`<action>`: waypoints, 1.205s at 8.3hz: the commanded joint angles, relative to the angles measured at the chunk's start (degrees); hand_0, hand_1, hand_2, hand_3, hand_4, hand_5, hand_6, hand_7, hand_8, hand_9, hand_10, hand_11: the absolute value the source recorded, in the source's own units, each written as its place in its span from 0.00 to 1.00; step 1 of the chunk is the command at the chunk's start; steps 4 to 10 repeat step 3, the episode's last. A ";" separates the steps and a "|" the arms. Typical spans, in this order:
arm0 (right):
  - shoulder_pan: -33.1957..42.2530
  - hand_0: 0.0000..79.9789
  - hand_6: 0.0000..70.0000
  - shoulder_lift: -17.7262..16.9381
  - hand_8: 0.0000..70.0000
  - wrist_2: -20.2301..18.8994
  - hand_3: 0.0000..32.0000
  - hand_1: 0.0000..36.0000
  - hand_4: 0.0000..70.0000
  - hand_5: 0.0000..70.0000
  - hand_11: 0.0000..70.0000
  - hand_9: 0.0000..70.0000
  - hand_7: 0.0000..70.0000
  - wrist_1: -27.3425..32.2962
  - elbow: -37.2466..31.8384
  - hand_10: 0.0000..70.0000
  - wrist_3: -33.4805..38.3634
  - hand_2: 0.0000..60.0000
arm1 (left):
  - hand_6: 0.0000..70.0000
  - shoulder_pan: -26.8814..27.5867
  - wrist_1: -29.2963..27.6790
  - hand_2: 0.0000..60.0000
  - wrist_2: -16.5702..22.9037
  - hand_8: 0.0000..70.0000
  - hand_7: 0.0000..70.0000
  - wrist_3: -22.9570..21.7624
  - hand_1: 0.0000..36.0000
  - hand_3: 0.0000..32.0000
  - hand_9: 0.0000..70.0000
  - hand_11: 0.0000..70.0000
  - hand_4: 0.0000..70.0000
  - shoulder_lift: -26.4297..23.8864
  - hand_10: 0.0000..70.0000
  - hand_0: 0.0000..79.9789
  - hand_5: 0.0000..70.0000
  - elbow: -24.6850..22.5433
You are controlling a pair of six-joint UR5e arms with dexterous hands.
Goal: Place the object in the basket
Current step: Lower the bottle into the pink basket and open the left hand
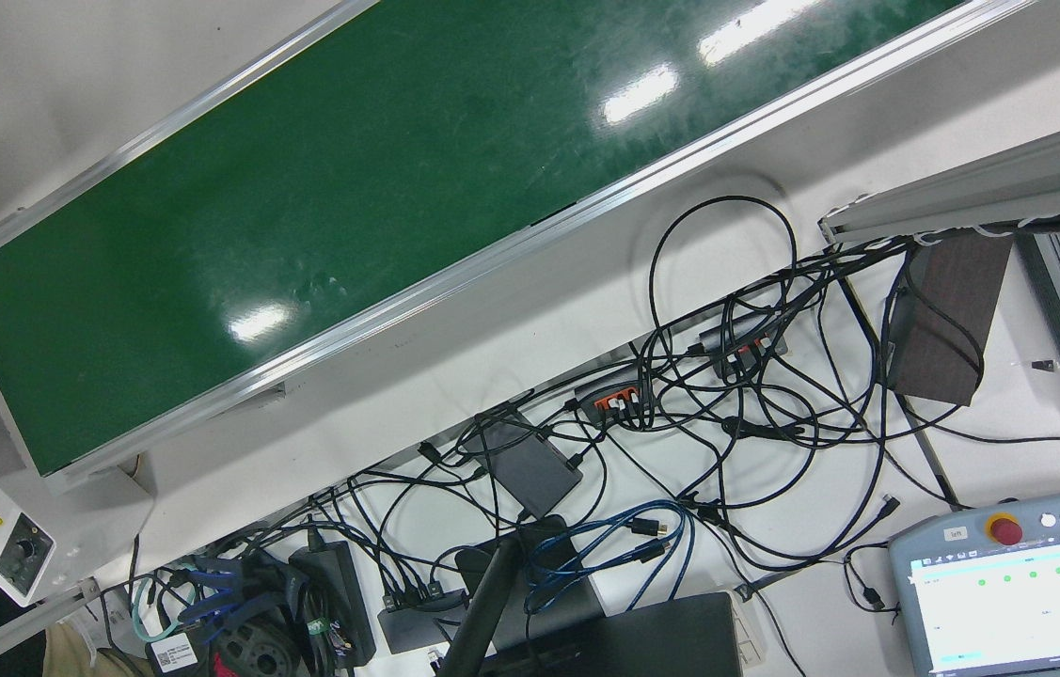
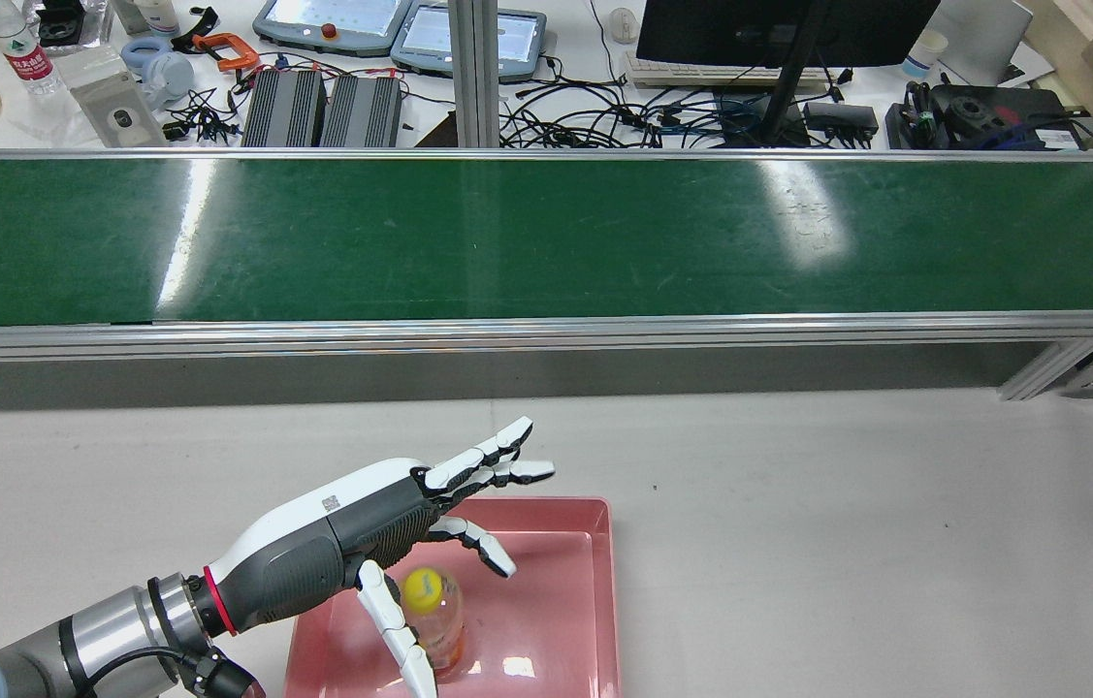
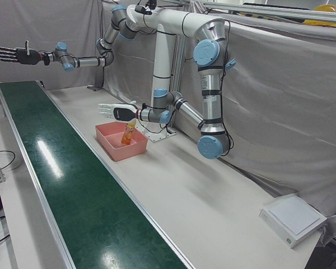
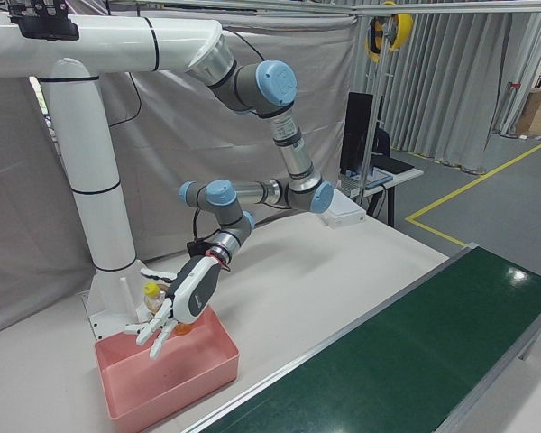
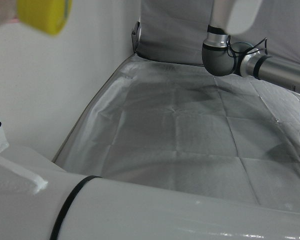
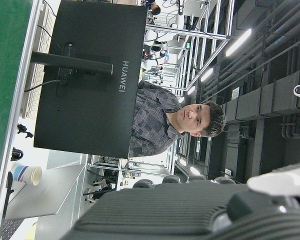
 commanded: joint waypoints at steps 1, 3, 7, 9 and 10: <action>0.00 0.00 0.00 0.00 0.00 0.00 0.00 0.00 0.00 0.00 0.00 0.00 0.00 0.04 -0.02 0.00 0.01 0.00 | 0.00 0.01 0.03 0.00 0.16 0.00 0.03 -0.01 0.39 0.00 0.00 0.00 0.00 -0.39 0.00 0.92 0.00 0.24; 0.00 0.00 0.00 0.00 0.00 0.00 0.00 0.00 0.00 0.00 0.00 0.00 0.00 0.04 -0.02 0.00 0.01 0.00 | 0.00 0.01 0.12 0.00 0.16 0.00 0.03 0.07 0.41 0.00 0.00 0.00 0.00 -1.09 0.00 0.95 0.00 0.24; 0.00 0.00 0.00 0.00 0.00 0.00 0.00 0.00 0.00 0.00 0.00 0.00 0.00 0.04 -0.02 0.00 0.01 0.00 | 0.00 0.01 0.12 0.00 0.16 0.00 0.03 0.07 0.41 0.00 0.00 0.00 0.00 -1.09 0.00 0.95 0.00 0.24; 0.00 0.00 0.00 0.00 0.00 0.00 0.00 0.00 0.00 0.00 0.00 0.00 0.00 0.04 -0.02 0.00 0.01 0.00 | 0.00 0.01 0.12 0.00 0.16 0.00 0.03 0.07 0.41 0.00 0.00 0.00 0.00 -1.09 0.00 0.95 0.00 0.24; 0.00 0.00 0.00 0.00 0.00 0.00 0.00 0.00 0.00 0.00 0.00 0.00 0.00 0.04 -0.02 0.00 0.01 0.00 | 0.00 0.01 0.12 0.00 0.16 0.00 0.03 0.07 0.41 0.00 0.00 0.00 0.00 -1.09 0.00 0.95 0.00 0.24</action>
